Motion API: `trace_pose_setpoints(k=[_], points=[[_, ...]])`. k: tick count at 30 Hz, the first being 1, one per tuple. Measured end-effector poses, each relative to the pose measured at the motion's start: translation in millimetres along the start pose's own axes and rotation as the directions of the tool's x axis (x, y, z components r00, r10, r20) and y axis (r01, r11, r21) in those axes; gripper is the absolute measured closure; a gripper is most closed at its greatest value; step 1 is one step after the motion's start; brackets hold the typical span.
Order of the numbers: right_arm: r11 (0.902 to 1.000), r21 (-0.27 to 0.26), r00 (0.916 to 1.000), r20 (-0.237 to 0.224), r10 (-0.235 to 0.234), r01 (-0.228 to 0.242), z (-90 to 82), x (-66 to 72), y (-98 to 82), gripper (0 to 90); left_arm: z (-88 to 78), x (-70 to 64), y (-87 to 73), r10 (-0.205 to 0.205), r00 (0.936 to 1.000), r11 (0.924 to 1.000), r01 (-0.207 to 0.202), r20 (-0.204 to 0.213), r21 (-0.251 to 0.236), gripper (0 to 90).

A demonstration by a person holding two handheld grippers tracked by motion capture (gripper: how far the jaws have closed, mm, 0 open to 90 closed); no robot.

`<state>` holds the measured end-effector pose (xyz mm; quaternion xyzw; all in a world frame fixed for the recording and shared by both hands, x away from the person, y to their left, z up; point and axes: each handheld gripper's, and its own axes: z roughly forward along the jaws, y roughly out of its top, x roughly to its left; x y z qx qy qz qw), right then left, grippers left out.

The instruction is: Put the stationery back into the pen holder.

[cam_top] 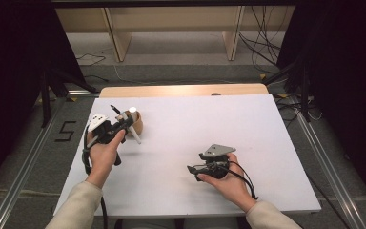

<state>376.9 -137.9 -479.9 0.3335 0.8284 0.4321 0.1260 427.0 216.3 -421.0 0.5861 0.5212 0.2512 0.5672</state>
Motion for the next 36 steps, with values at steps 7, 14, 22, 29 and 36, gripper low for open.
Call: trace_pose_setpoints(k=[7, 14, 22, 29, 36], points=[[1.0, -0.002, 1.0, 0.004, 0.008, -0.008, -2.5, -2.1, -2.0, 32.6, 2.7, 8.6, 8.9, -0.006, 0.9996, 0.9999, 0.006, -0.027, -0.016, 77.9], [1.0, 0.002, 1.0, 0.002, 0.005, -0.005, -2.5, -2.8, -3.3, 32.7, 4.8, 15.8, 15.9, -0.017, 0.9989, 0.9993, 0.015, -0.043, -0.034, 77.9], [1.0, 0.008, 1.0, -0.001, 0.005, -0.005, -3.2, -2.7, -4.6, 32.6, 6.4, 17.7, 22.3, -0.021, 0.9986, 0.999, 0.019, -0.048, -0.041, 77.9], [0.9999, 0.01, 1.0, 0.001, 0.006, -0.006, -4.6, -4.1, -6.3, 32.5, 7.4, 19.0, 26.7, -0.018, 0.9983, 0.9988, 0.015, -0.055, -0.046, 77.9], [0.9999, 0.012, 1.0, 0.003, 0.008, -0.008, -4.6, -4.7, -6.7, 32.5, 9.2, 19.7, 28.8, -0.023, 0.9982, 0.9986, 0.02, -0.056, -0.049, 77.9]])
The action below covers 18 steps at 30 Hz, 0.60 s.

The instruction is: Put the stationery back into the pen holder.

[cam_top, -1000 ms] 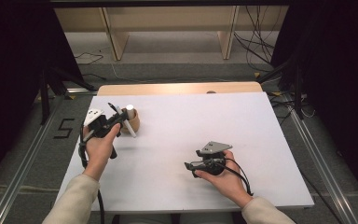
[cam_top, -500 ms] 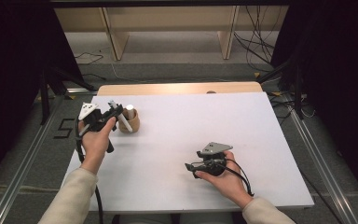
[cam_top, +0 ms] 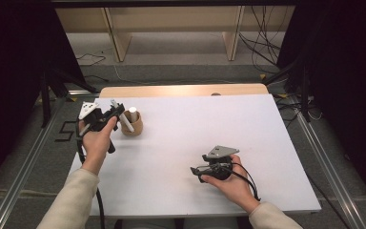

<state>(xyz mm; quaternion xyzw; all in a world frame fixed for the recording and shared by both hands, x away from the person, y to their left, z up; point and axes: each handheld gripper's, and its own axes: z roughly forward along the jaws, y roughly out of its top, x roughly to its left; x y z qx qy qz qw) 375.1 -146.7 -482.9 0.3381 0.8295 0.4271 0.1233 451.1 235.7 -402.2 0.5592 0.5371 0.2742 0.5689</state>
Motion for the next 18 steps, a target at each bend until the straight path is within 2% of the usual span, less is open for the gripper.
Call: trace_pose_setpoints(k=[18], points=[[1.0, 0.006, 1.0, 0.001, 0.001, -0.001, 0.5, -0.4, -0.4, 32.5, 7.3, -0.2, 6.8, 0.0, 1.0, 0.9999, 0.0, -0.004, -0.012, 77.9]])
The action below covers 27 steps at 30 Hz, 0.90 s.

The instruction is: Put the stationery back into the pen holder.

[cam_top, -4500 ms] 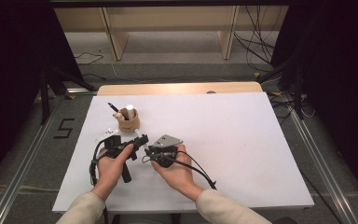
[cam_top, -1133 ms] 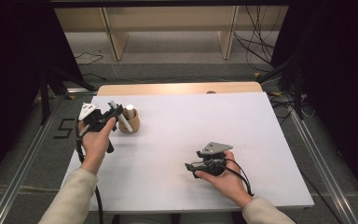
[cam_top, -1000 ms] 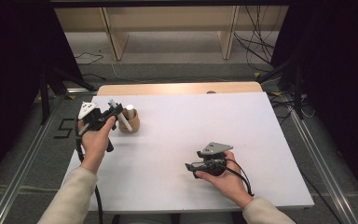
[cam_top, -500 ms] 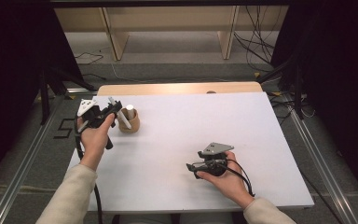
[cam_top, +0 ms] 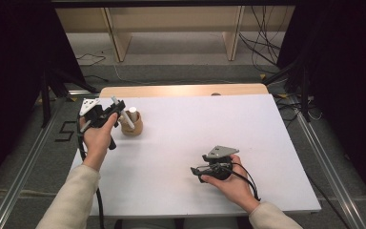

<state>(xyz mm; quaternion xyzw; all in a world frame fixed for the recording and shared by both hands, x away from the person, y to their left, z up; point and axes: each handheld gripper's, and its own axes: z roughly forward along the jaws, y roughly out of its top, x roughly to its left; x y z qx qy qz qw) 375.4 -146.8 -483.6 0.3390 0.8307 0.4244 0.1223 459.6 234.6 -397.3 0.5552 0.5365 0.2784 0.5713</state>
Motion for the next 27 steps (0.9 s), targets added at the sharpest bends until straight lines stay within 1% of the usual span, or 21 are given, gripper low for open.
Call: trace_pose_setpoints(k=[6, 8, 11, 14, 15, 17, 19, 22, 25, 27], points=[[1.0, 0.003, 1.0, 0.0, 0.001, -0.001, 0.3, -0.2, -0.2, 32.5, 2.5, 0.9, 2.3, -0.001, 1.0, 1.0, 0.001, -0.009, -0.007, 77.9], [1.0, 0.002, 1.0, 0.001, -0.001, 0.001, 0.5, -0.3, -0.2, 32.5, 3.8, 0.9, 3.9, -0.003, 0.9999, 0.9998, 0.002, -0.01, -0.019, 77.9], [1.0, 0.002, 1.0, 0.001, -0.001, 0.001, 0.5, -0.4, -0.3, 32.5, 5.8, 0.1, 6.2, 0.008, 0.9998, 0.9993, -0.008, -0.017, -0.038, 77.9], [1.0, 0.002, 1.0, 0.0, -0.004, 0.004, 0.6, -0.6, -0.4, 32.4, 8.2, 0.2, 6.9, 0.028, 0.9989, 0.9981, -0.03, -0.037, -0.054, 77.8], [1.0, 0.004, 1.0, 0.0, 0.0, 0.0, 0.6, -0.3, -0.4, 32.5, 9.0, 0.1, 6.6, 0.04, 0.9983, 0.9974, -0.043, -0.042, -0.057, 77.8], [1.0, 0.003, 1.0, 0.0, -0.003, 0.003, 0.6, -0.3, -0.4, 32.5, 11.2, -0.7, 4.4, 0.074, 0.9957, 0.9956, -0.077, -0.056, -0.053, 77.7], [1.0, 0.003, 1.0, -0.001, -0.003, 0.003, 0.6, -0.4, -0.4, 32.5, 13.9, -1.1, 1.6, 0.088, 0.9944, 0.9948, -0.091, -0.059, -0.046, 77.5], [1.0, 0.004, 1.0, -0.001, -0.001, 0.001, 0.2, -0.5, -0.3, 32.5, 18.3, -1.3, -4.8, 0.12, 0.9903, 0.9925, -0.122, -0.069, -0.015, 76.8], [1.0, -0.001, 1.0, 0.002, -0.004, 0.004, -0.6, -1.2, -0.1, 32.5, 20.8, 0.7, -10.7, 0.137, 0.9873, 0.9906, -0.137, -0.08, 0.01, 76.1], [1.0, -0.005, 1.0, 0.002, -0.001, 0.001, -0.7, -1.4, -0.1, 32.4, 21.8, 2.0, -14.0, 0.144, 0.986, 0.9896, -0.143, -0.084, 0.017, 76.3]])
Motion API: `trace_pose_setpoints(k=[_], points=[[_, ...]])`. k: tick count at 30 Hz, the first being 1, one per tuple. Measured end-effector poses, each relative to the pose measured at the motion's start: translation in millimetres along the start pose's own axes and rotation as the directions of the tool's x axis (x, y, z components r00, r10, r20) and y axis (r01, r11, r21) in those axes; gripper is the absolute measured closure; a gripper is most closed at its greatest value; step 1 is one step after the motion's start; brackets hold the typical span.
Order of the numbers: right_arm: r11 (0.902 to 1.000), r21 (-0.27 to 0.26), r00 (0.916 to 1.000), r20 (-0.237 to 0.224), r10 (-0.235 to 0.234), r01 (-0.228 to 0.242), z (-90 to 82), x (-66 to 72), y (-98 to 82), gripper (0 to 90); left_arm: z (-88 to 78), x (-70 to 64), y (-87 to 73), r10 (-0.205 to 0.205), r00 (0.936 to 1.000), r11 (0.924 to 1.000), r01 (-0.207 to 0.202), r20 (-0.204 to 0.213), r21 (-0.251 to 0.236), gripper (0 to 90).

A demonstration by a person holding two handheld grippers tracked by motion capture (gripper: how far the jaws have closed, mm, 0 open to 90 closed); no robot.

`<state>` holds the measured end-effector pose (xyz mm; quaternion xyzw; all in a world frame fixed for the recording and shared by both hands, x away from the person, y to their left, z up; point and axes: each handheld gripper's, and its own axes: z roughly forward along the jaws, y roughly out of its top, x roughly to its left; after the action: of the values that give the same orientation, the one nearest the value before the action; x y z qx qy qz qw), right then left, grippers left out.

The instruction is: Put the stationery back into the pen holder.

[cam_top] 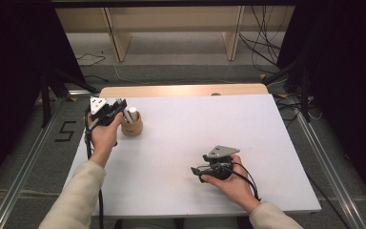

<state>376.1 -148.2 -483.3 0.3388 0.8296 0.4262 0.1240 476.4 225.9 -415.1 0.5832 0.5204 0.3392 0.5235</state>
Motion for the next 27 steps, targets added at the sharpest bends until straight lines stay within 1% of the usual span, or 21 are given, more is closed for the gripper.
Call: trace_pose_setpoints(k=[2, 4, 5, 6, 7, 8, 9, 12, 13, 14, 15, 17, 18, 19, 20, 21, 22, 23, 24, 25, 27], points=[[1.0, 0.004, 1.0, -0.001, -0.003, 0.003, -0.2, -0.2, -0.1, 32.5, 0.5, 0.4, -2.0, 0.016, 0.9999, 0.9997, -0.016, 0.003, 0.019, 75.0], [1.0, 0.003, 1.0, -0.001, -0.003, 0.003, 0.0, -0.2, -0.1, 32.4, -0.7, 0.2, -2.7, 0.033, 0.9995, 0.9992, -0.032, -0.002, 0.024, 70.3], [1.0, 0.001, 1.0, -0.001, 0.0, 0.0, 0.0, -0.3, 0.0, 32.5, -3.2, -0.3, -2.6, 0.047, 0.9988, 0.9986, -0.047, -0.008, 0.024, 65.7], [1.0, 0.003, 1.0, -0.001, 0.0, 0.0, -0.6, -0.6, 0.0, 32.4, -5.1, -1.0, -2.6, 0.054, 0.9985, 0.9982, -0.054, -0.01, 0.025, 60.1], [1.0, 0.004, 1.0, -0.001, 0.003, -0.003, -1.1, -0.8, -0.1, 32.4, -10.0, -2.2, -3.0, 0.075, 0.9971, 0.9968, -0.074, -0.014, 0.03, 54.3], [1.0, 0.002, 1.0, 0.002, 0.003, -0.003, -2.1, -1.9, -0.3, 32.4, -14.5, -3.6, -3.9, 0.09, 0.9958, 0.9956, -0.09, -0.016, 0.026, 49.7], [1.0, -0.003, 1.0, 0.004, 0.006, -0.006, -2.8, -2.8, -0.6, 32.3, -18.1, -4.7, -4.6, 0.097, 0.9952, 0.9949, -0.097, -0.013, 0.028, 46.4], [1.0, 0.0, 0.9999, 0.01, 0.009, -0.009, -6.1, -6.9, -2.0, 32.3, -33.3, -8.0, -7.9, 0.097, 0.9953, 0.9942, -0.097, -0.007, 0.047, 37.8], [0.9999, -0.002, 0.9998, 0.013, 0.015, -0.015, -6.8, -7.4, -2.3, 32.3, -38.5, -8.7, -9.6, 0.095, 0.9955, 0.9942, -0.095, 0.0, 0.051, 36.1], [0.9999, -0.004, 0.9997, 0.016, 0.016, -0.016, -7.7, -8.2, -2.7, 32.2, -45.1, -9.7, -12.6, 0.099, 0.9951, 0.9929, -0.099, 0.009, 0.065, 35.0], [0.9999, -0.005, 0.9998, 0.017, 0.013, -0.013, -9.3, -9.4, -3.5, 32.1, -50.1, -10.6, -15.8, 0.099, 0.9949, 0.9917, -0.1, 0.021, 0.08, 34.1], [0.9998, -0.007, 0.9996, 0.023, 0.018, -0.018, -12.0, -11.3, -4.8, 32.0, -58.8, -12.1, -23.4, 0.08, 0.9954, 0.99, -0.085, 0.053, 0.112, 33.3], [0.9997, -0.005, 0.9995, 0.025, 0.022, -0.022, -13.5, -12.2, -5.4, 31.9, -64.9, -12.9, -30.0, 0.071, 0.9947, 0.9867, -0.081, 0.074, 0.141, 33.1], [0.9998, -0.007, 0.9995, 0.027, 0.019, -0.019, -15.6, -14.4, -6.7, 31.9, -68.5, -13.5, -34.5, 0.068, 0.994, 0.9847, -0.08, 0.085, 0.155, 33.1], [0.9997, -0.007, 0.9992, 0.031, 0.024, -0.024, -17.0, -15.4, -7.6, 31.8, -72.8, -14.7, -40.6, 0.063, 0.9926, 0.9814, -0.08, 0.104, 0.174, 33.1], [0.9997, -0.008, 0.9992, 0.033, 0.023, -0.023, -19.0, -17.3, -8.8, 31.7, -77.3, -15.8, -46.8, 0.064, 0.99, 0.9761, -0.088, 0.126, 0.199, 33.2], [0.9996, -0.008, 0.9989, 0.036, 0.028, -0.028, -20.8, -18.6, -10.2, 31.7, -81.6, -17.0, -53.0, 0.069, 0.9862, 0.9693, -0.102, 0.15, 0.224, 33.2], [0.9995, -0.006, 0.9988, 0.039, 0.031, -0.031, -22.7, -20.2, -11.3, 31.7, -85.4, -18.7, -59.1, 0.064, 0.9825, 0.9649, -0.105, 0.175, 0.241, 33.2], [0.9996, -0.004, 0.9987, 0.042, 0.03, -0.03, -24.4, -21.9, -12.7, 31.7, -88.6, -20.1, -64.7, 0.063, 0.9783, 0.9613, -0.113, 0.197, 0.251, 33.2], [0.9995, -0.008, 0.9985, 0.046, 0.03, -0.029, -25.6, -23.2, -14.2, 31.7, -91.5, -21.7, -70.0, 0.075, 0.9728, 0.9551, -0.133, 0.219, 0.265, 33.6], [0.9995, -0.006, 0.9984, 0.047, 0.033, -0.032, -28.2, -25.4, -16.4, 31.6, -95.9, -26.0, -79.6, 0.096, 0.9615, 0.9452, -0.169, 0.258, 0.279, 33.5]])
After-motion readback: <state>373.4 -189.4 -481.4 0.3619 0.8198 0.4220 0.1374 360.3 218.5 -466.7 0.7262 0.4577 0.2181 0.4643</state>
